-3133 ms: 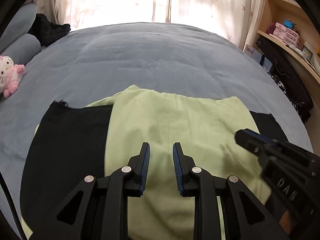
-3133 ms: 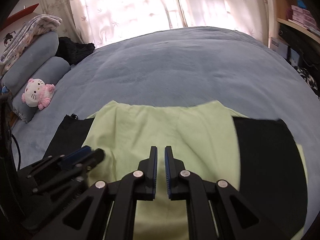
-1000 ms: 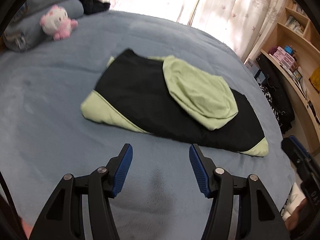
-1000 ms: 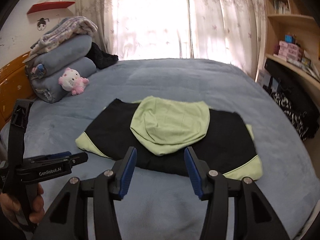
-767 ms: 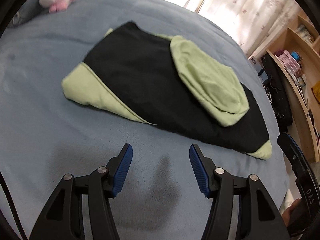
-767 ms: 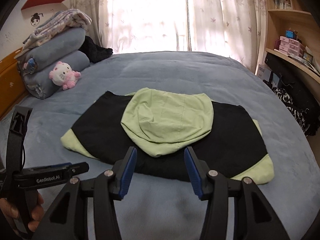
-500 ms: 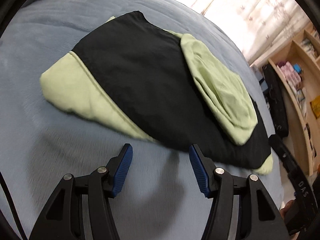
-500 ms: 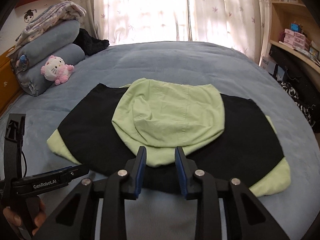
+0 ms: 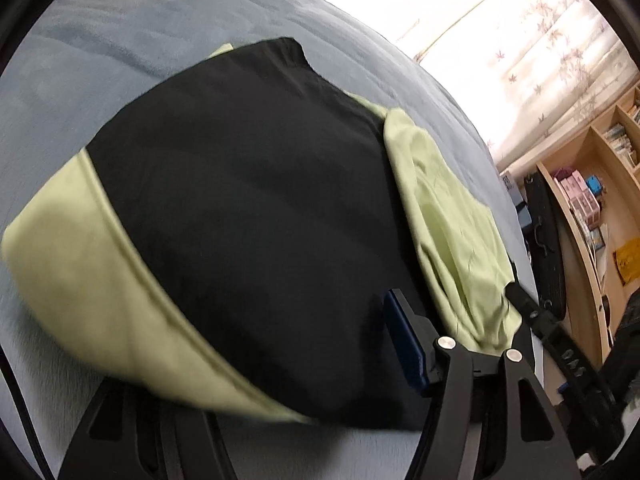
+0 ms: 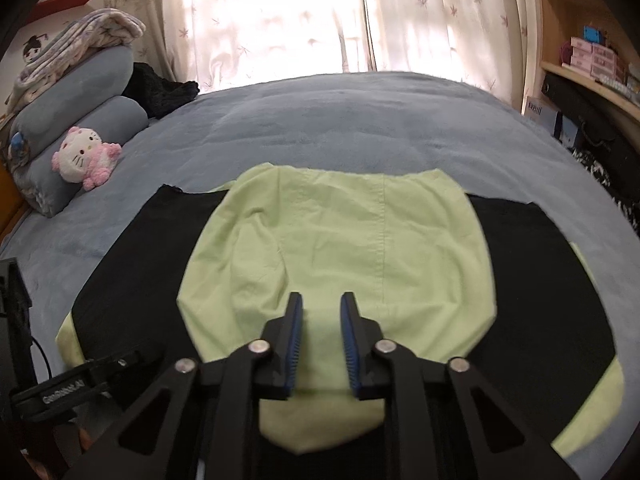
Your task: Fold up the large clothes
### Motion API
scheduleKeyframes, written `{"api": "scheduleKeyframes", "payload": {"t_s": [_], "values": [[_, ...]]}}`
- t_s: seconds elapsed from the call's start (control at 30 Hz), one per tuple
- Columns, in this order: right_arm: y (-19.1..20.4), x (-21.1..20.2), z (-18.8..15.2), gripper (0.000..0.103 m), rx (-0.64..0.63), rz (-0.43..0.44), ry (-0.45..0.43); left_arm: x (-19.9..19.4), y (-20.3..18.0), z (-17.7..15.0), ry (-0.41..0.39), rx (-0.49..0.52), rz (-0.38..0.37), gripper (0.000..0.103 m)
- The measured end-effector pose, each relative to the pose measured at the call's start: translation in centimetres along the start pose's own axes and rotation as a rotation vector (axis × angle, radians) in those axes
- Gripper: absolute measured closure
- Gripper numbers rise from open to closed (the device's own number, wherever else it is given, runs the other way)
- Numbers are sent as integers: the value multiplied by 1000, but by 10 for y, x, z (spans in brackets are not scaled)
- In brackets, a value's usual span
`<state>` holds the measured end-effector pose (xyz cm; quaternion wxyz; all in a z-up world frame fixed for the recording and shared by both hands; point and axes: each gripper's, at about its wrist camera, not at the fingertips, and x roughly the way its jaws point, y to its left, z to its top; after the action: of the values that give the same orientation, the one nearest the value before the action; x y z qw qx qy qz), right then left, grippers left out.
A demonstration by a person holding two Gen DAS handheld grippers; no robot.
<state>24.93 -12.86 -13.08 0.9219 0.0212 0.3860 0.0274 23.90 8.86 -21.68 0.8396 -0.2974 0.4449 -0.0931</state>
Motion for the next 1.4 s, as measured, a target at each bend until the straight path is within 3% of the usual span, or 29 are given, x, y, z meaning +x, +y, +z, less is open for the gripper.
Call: {"api": "scheduleKeyframes", "payload": {"t_s": [0.17, 0.3, 0.4, 0.73, 0.9, 1.03, 1.1, 1.27, 1.4], "values": [[-2, 33, -15, 91, 31, 18, 108, 3, 1, 19, -71, -48, 11, 43], [1, 34, -30, 91, 7, 12, 107, -3, -5, 29, -150, -12, 80, 81], [0, 32, -34, 90, 5, 22, 107, -11, -23, 30, -212, 44, 95, 92], [-17, 28, -40, 90, 97, 115, 112, -39, -155, 17, -406, 439, 124, 95], [-35, 24, -40, 90, 165, 213, 143, -38, -213, -5, -420, 639, 84, 95], [-70, -3, -37, 91, 252, 306, 198, -21, -266, -28, -380, 758, 32, 95], [-100, -22, -40, 91, 326, 271, 179, -18, -286, -42, -356, 792, 4, 95], [-194, -75, -55, 90, 474, -22, 71, 13, -334, -80, -268, 880, -63, 95], [-256, -102, -75, 90, 607, -146, 24, 54, -364, -124, -149, 967, -71, 94]]}}
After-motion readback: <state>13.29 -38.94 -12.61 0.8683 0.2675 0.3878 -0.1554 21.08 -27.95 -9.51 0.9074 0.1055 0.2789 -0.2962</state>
